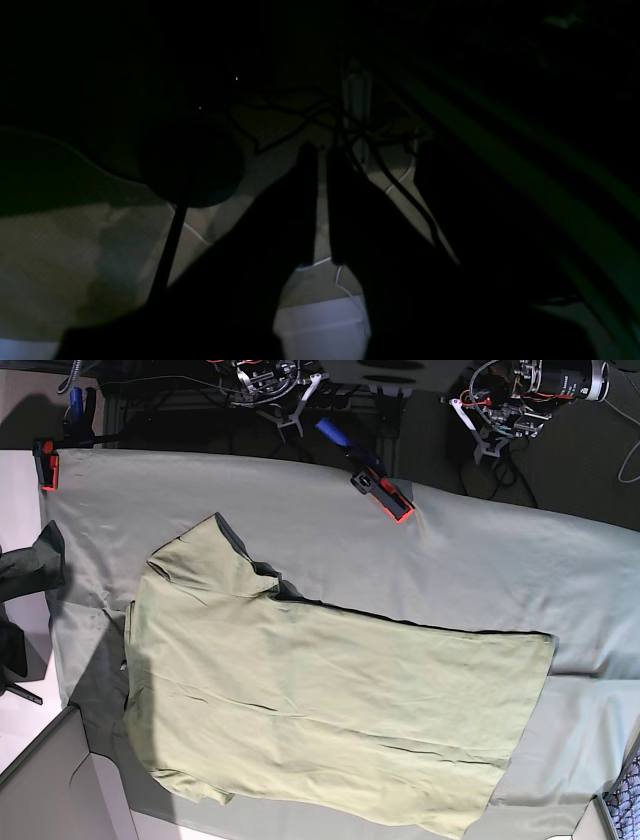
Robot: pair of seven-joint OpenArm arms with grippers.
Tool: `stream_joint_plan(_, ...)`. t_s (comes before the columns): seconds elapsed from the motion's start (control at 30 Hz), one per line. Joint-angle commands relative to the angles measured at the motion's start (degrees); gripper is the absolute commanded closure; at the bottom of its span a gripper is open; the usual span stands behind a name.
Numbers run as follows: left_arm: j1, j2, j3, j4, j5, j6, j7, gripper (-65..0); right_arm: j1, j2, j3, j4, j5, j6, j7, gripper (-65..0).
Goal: Fold the T-shirt properly
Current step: 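Move the right gripper down toward the shirt's shoulder seam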
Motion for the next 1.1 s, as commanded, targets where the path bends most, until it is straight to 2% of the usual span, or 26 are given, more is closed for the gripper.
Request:
stream_joint_plan(0.0, -0.13, -0.09, 0.11, 0.15, -0.13, -0.92, -0.17, -3.7, -0.02, 0.15, -0.09, 0.15, 0.22, 0.7, -0.2, 0.0)
stream_joint_plan(0.07, -0.04, -0.07, 0.11, 0.15, -0.13, -0.9, 0.07, -3.7, -0.04, 0.15, -0.09, 0.17, 0.2, 2.62, -1.44, 0.0)
stream_joint_plan(0.13, 0.02, -0.09, 0.09, 0.15, -0.13, -0.46, 1.18, -3.7, -0.22, 0.15, -0.09, 0.17, 0.44, 3.15, -2.69, 0.0)
stream_joint_plan(0.23, 0.28, -0.09, 0.09, 0.15, -0.15, 1.18, 2.03, -4.9, -0.72, 0.2, -0.07, 0.28, 5.49, 1.11, -5.01, 0.0)
stream_joint_plan(0.33, 0.48, -0.09, 0.09, 0.17, -0.13, 0.92, 2.38, -17.2, -1.01, 0.13, 0.26, 0.28, 10.82, -1.4, -7.32, -1.9)
stream_joint_plan(0.4, 0.52, -0.07, 0.09, 0.15, -0.11, -0.81, 2.47, -24.9, -1.36, 0.15, 1.27, 0.28, 12.22, -1.42, -7.39, -8.4)
stream_joint_plan(0.43, 0.59, -0.09, 0.09, 0.15, -0.11, -1.46, 2.45, -25.8, -1.51, 0.09, 2.14, 0.28, 12.24, -1.4, -7.34, -12.1)
stream_joint_plan(0.53, 0.61, -0.09, 0.09, 0.17, -0.11, -1.4, 2.38, -25.7, -2.12, -0.02, 5.22, 0.35, 12.2, -1.4, -5.55, -20.3)
stream_joint_plan(0.63, 0.66, -0.09, 0.09, 0.15, 0.15, -1.42, 2.25, -25.6, -2.93, 0.02, 7.13, 0.57, 10.6, -1.81, -0.11, -20.8)
stream_joint_plan(0.7, 0.66, -0.11, 0.09, 0.15, 0.28, -1.42, 2.23, -25.6, -3.69, 0.0, 7.37, 1.22, 8.44, -3.76, 1.36, -20.8)
stream_joint_plan(0.77, 0.66, -0.13, 0.09, 0.15, 0.28, -1.42, 2.23, -25.6, -4.57, 0.11, 7.37, 2.82, 6.49, -4.37, 0.7, -20.8)
stream_joint_plan(0.9, 0.63, -0.13, 0.09, 0.33, 0.28, -1.42, 3.74, -25.6, -7.02, 0.55, 7.37, 7.26, 5.95, -4.31, -4.13, -20.8)
stream_joint_plan(1.07, 3.13, -1.68, 0.09, 3.91, 0.04, -1.42, 3.63, -25.6, -10.47, 1.64, 7.32, 12.81, 5.92, 0.26, -7.1, -20.8)
